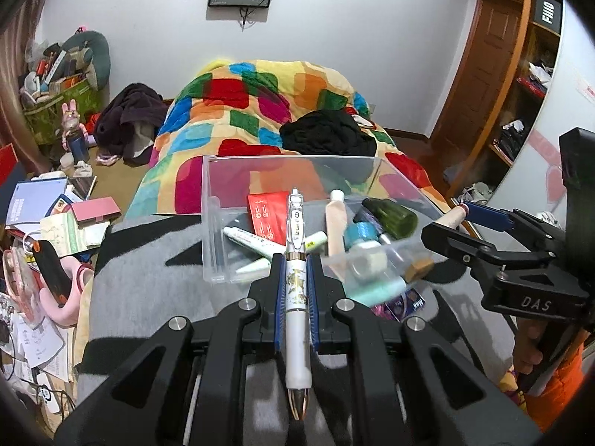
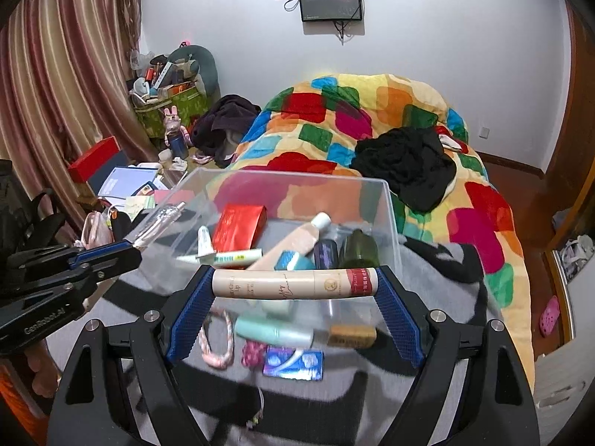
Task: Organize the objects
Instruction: 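Carry the pen and beige tube over the clear bin and open both tools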
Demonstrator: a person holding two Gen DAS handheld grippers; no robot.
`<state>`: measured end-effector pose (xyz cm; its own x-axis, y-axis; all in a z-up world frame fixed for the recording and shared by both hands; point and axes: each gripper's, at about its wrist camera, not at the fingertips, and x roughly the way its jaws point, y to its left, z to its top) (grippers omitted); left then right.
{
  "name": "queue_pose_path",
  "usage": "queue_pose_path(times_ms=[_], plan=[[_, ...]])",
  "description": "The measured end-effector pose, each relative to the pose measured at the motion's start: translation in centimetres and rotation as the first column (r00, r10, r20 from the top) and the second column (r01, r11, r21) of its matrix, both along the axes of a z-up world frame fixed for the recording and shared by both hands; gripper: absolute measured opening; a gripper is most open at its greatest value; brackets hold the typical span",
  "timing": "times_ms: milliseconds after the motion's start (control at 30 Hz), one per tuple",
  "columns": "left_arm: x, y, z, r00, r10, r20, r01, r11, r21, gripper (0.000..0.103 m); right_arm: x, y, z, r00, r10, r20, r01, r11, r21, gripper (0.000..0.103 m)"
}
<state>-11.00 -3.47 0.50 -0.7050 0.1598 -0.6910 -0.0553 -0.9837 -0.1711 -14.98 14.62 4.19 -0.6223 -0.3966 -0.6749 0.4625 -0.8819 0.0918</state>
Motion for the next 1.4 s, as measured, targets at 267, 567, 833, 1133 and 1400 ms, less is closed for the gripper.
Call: queue_pose_path(times_ms=[267, 567, 833, 1133, 1400], plan=[[-3.2, -0.7, -0.9, 0.997, 0.002, 0.074, -0.004, 0.999, 0.033, 0.01, -3.7, -1.8, -1.6, 0.997, 0.009, 0.071, -0.01, 1.0, 0.014, 0.083], [-4.6, -0.9, -1.1, 0.994, -0.003, 0.107, 0.001, 1.0, 0.017, 0.01, -5.8, -3.6, -4.1, 0.993, 0.004, 0.119, -0.014, 0.997, 0.082, 0.083], [-4.4, -0.8, -1.1, 0.994, 0.0, 0.107, 0.0, 1.0, -0.001, 0.015, -5.9, -4.0, -4.7, 0.987, 0.02, 0.162, -0.033, 0.997, 0.076, 0.083], [-3.1, -0.4, 0.2, 0.999, 0.005, 0.048, -0.004, 1.0, -0.026, 0.052, -4.8, -3.0, -3.7, 0.988, 0.038, 0.152, -0.048, 0.997, 0.063, 0.083], [-1.0, 0.1, 2.1, 1.0, 0.016, -0.02, -0.017, 0.999, -0.048, 0.075, -2.3, -1.9, -2.3, 0.993, 0.065, 0.097, -0.072, 0.995, 0.071, 0.084]])
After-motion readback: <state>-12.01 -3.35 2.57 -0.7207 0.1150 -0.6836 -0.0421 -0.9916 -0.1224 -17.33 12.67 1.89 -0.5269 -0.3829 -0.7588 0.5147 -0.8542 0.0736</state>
